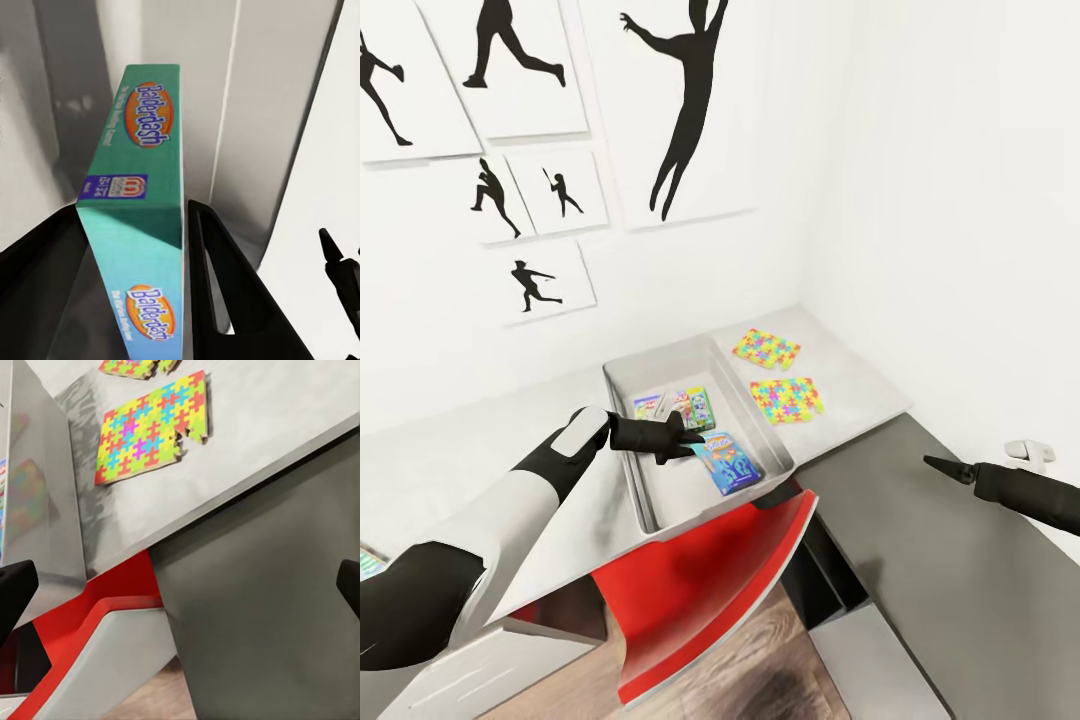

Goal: Put all the toys in the child's room - the three board games (two on the bed and one on the table), the two jigsaw puzzles on the table, and the tennis ball on the table - inside the toy box on the table in the child's room.

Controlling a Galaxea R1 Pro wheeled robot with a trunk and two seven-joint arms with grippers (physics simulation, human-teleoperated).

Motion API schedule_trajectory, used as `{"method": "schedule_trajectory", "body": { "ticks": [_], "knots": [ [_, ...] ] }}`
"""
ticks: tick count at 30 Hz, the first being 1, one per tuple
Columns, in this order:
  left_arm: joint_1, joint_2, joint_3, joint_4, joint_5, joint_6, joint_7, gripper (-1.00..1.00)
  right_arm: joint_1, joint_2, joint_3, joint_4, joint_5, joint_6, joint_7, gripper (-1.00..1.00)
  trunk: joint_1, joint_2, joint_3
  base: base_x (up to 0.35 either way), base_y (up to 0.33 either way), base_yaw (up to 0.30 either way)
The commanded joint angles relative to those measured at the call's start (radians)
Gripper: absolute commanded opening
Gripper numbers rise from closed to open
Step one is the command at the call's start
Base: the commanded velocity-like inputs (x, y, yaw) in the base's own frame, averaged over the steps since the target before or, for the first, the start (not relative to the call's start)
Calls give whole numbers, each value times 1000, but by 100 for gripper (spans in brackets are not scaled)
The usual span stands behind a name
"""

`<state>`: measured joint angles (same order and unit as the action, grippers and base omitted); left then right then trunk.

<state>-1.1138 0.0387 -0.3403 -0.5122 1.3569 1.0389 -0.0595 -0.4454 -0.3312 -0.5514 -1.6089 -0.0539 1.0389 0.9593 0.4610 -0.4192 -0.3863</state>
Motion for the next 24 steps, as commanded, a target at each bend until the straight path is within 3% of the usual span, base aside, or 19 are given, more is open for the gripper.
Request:
{"method": "schedule_trajectory", "body": {
  "ticks": [1,24],
  "knots": [
    [-1,1,-6,0,-1,0,-6,-100,-1,0,-1,0,-5,8,-1,100,1,-2,-2,0,0,0],
    [2,2,-5,0,-2,-2,-4,-100,0,0,-1,0,-6,8,-1,100,1,-2,-4,0,0,0]
  ]
}}
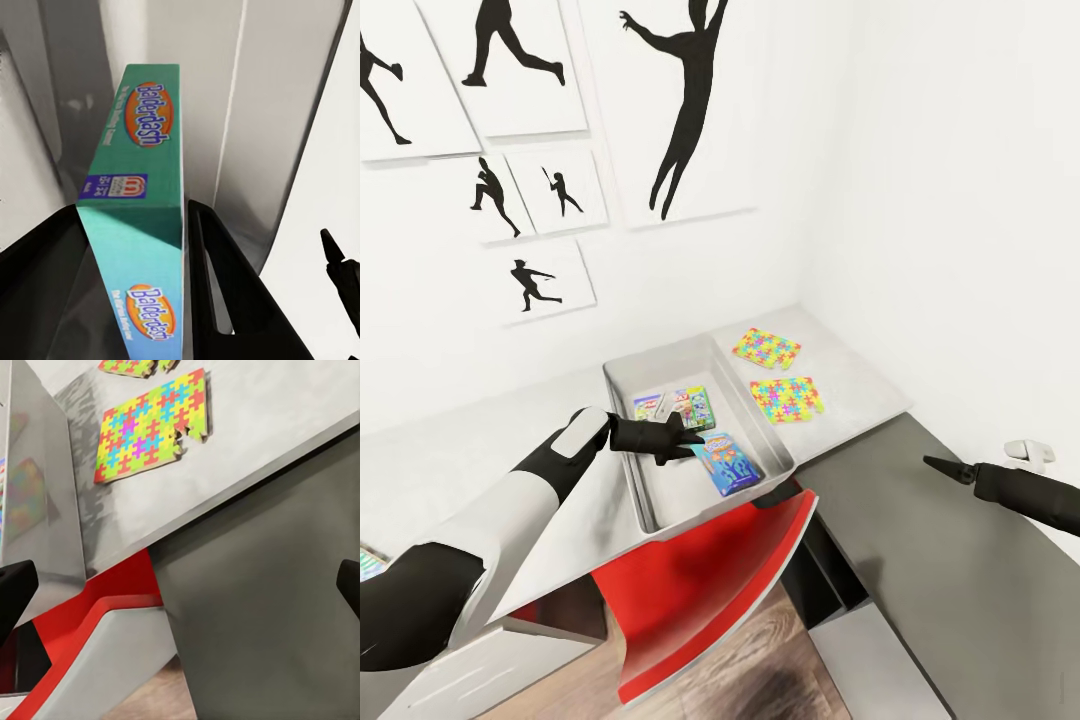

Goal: Put all the toys in the child's room - the three board games (two on the bed and one on the table), the two jigsaw puzzles on the table, and the tennis ball on the table - inside the toy box on the table in the child's room.

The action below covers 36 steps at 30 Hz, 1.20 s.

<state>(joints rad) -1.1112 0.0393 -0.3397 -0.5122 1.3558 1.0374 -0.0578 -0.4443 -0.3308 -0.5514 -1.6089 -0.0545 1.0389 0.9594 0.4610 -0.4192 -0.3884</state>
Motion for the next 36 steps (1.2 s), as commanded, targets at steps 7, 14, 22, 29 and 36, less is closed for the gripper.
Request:
{"method": "schedule_trajectory", "body": {
  "ticks": [7,14,22,29,36],
  "knots": [
    [-2,2,-5,1,-1,-1,-5,-100,-1,0,-1,0,-5,8,0,100,1,-2,-2,0,0,0],
    [-2,6,-4,1,0,-4,-9,-100,-1,0,-1,-2,-5,8,0,100,1,-2,-2,0,0,0],
    [-5,8,-4,0,0,-12,-14,-100,-1,1,-1,-3,-5,8,1,100,1,-2,-2,0,0,0],
    [-11,13,-2,-2,0,-15,-16,-100,0,1,-1,-3,-5,8,1,100,1,-2,-2,0,0,0],
    [-22,17,-3,-21,0,-16,-17,-100,0,1,-1,-3,-4,8,1,100,1,-2,-2,0,0,0]
  ]
}}
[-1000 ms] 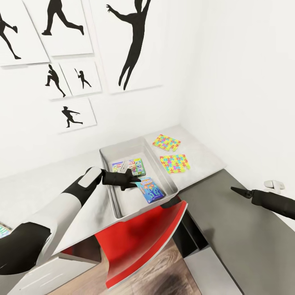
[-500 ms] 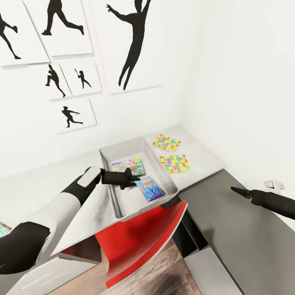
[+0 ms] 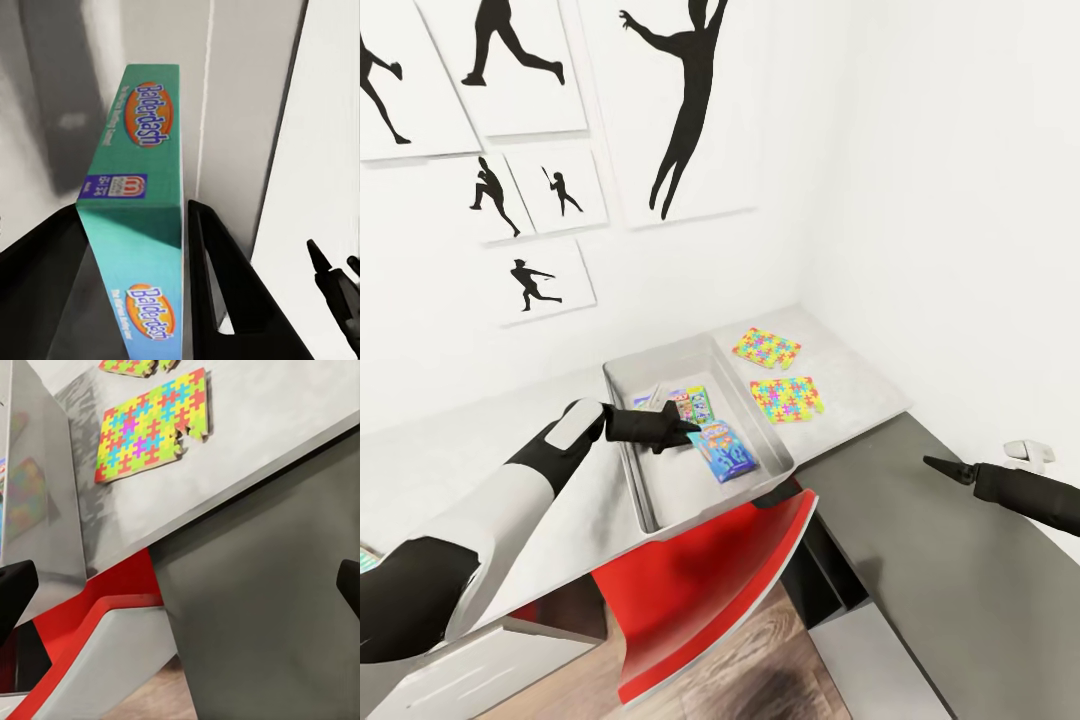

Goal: Put all the toys in the child's room - the three board games (two on the bed and one on the table), the two jigsaw puzzles on the table, and the tennis ball on the table - inside the toy box on the table in the child's room.

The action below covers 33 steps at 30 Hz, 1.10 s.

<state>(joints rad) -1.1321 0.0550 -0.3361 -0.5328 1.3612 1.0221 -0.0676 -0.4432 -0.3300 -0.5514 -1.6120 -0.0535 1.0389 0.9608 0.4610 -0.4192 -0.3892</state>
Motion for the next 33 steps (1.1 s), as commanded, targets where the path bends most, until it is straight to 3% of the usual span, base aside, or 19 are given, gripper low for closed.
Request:
{"method": "schedule_trajectory", "body": {
  "ticks": [1,33],
  "knots": [
    [-1,1,-6,0,-5,-1,-7,-100,-1,0,-1,0,-5,8,-1,100,1,-2,-2,0,0,0],
    [-12,3,-9,-27,-5,-1,-8,-100,0,0,-1,0,-6,8,-1,100,1,-2,-45,0,0,0]
  ]
}}
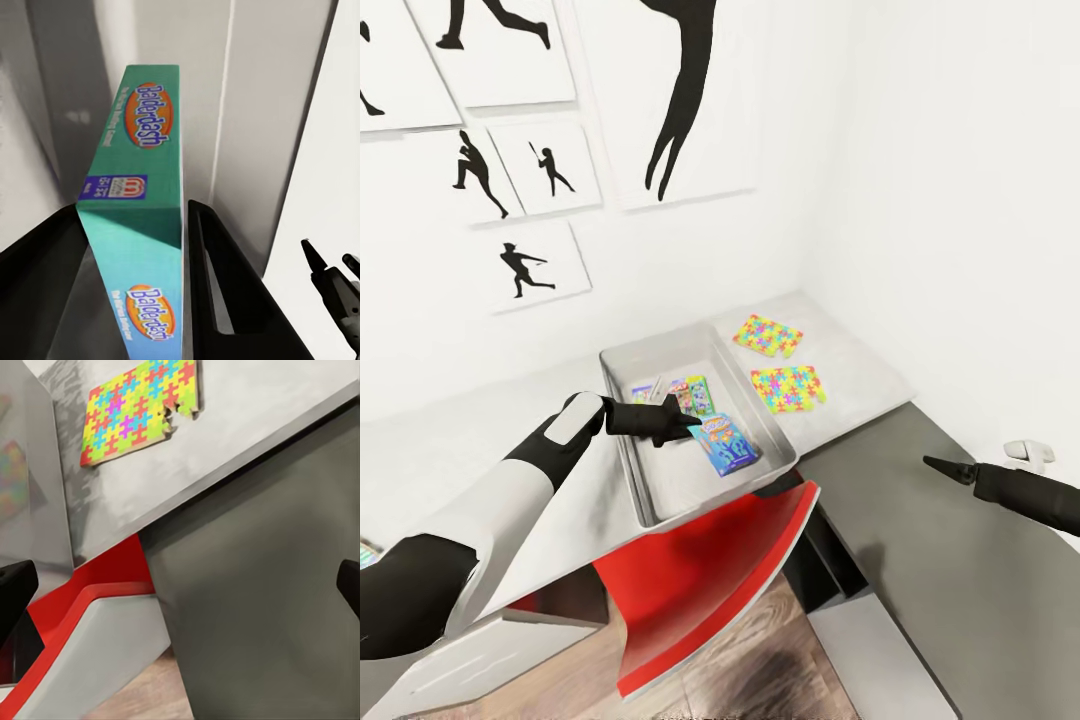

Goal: Put all the toys in the child's room - the three board games (two on the bed and one on the table), the two jigsaw puzzles on the table, and the tennis ball on the table - inside the toy box on the table in the child's room.

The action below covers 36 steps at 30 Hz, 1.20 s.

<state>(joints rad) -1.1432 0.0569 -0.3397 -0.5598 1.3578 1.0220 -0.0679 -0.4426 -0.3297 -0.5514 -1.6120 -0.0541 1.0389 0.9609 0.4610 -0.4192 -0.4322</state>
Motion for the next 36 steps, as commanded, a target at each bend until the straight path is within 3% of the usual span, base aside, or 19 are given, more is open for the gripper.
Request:
{"method": "schedule_trajectory", "body": {
  "ticks": [1,15,28,29,36],
  "knots": [
    [-1,1,-5,0,-2,0,-7,-100,-1,0,-1,0,-5,8,-1,100,0,-2,-3,0,0,0],
    [-1,1,-5,0,-2,0,-6,-100,-1,0,-1,0,-6,8,-1,100,0,-2,-25,0,0,0],
    [-1,1,-5,0,-2,-1,-5,-100,-1,0,-1,0,-6,8,-1,100,0,-2,-30,0,0,0],
    [-1,1,-5,0,-2,-1,-5,100,-1,0,-1,0,-6,8,-1,100,0,-2,-30,0,0,0],
    [-1,1,-5,1,-2,-1,-4,100,-1,0,-1,0,-6,8,0,100,0,-2,-30,0,0,0]
  ]
}}
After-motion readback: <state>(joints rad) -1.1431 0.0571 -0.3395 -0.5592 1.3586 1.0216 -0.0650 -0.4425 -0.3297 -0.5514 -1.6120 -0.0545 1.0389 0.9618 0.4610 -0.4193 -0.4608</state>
